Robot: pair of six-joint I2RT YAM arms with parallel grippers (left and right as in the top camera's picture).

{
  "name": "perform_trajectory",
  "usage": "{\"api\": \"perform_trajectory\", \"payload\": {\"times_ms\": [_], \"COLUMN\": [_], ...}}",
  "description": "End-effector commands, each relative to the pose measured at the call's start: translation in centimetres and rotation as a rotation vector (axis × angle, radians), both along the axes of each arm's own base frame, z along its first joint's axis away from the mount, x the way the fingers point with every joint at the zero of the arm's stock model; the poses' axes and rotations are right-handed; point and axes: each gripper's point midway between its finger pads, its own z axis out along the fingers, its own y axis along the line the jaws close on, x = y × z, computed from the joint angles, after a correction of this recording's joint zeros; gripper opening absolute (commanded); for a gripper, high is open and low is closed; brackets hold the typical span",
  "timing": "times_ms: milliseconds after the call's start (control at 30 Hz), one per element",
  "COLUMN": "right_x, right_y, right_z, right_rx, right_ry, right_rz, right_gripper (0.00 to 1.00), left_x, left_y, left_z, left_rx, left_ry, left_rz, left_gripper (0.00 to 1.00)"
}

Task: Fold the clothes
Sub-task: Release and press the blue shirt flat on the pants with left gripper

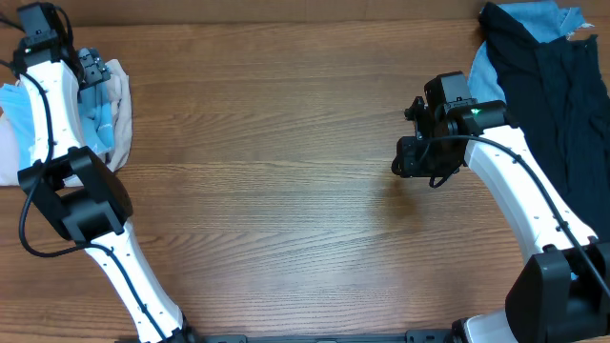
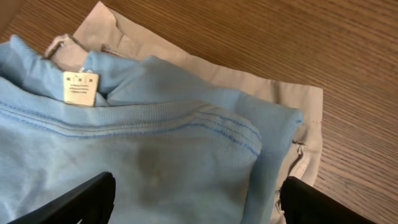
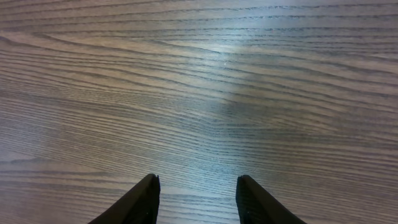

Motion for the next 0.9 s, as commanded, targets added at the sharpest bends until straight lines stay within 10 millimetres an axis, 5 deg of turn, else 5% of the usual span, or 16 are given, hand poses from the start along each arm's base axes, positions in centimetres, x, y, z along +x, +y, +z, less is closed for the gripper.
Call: {"api": "perform_trajectory", "payload": {"times_ms": [0,167,333,400,867], "right_x": [0.4,0.4,0.4,0.4,0.5], "right_y": [-0.1,-0.1,-0.1,-0.1,-0.1], "right_z": [1.3,1.3,1.3,1.3,1.3], "right_rx": [0.004,0.004,0.004,0.004,0.005], "right_ry": [-0.044,-0.044,-0.044,-0.043,-0.049], "right_rz": [0.002,0.001,-0.001,-0.001,-0.001], "right_gripper": [0.44,0.44,0.44,0.44,0.44], "left_x": [0.2,0.7,1.0,1.1,4.7], "left_y": [0.7,0.4,0.3,0.1,-5.3], "left_z": [-1.8,-2.0,-1.9,-1.9,1.7], "left_rx": [-0.002,-0.019,-0.015,-0.022,-0.257], "left_ry": [0.014,-0.003,-0.012,-0.015,-0.200], "left_rz": [0.026,0.013,0.009,0.002,-0.206], "left_gripper": [0.86,0.68,0.22,0.15,0.11]}}
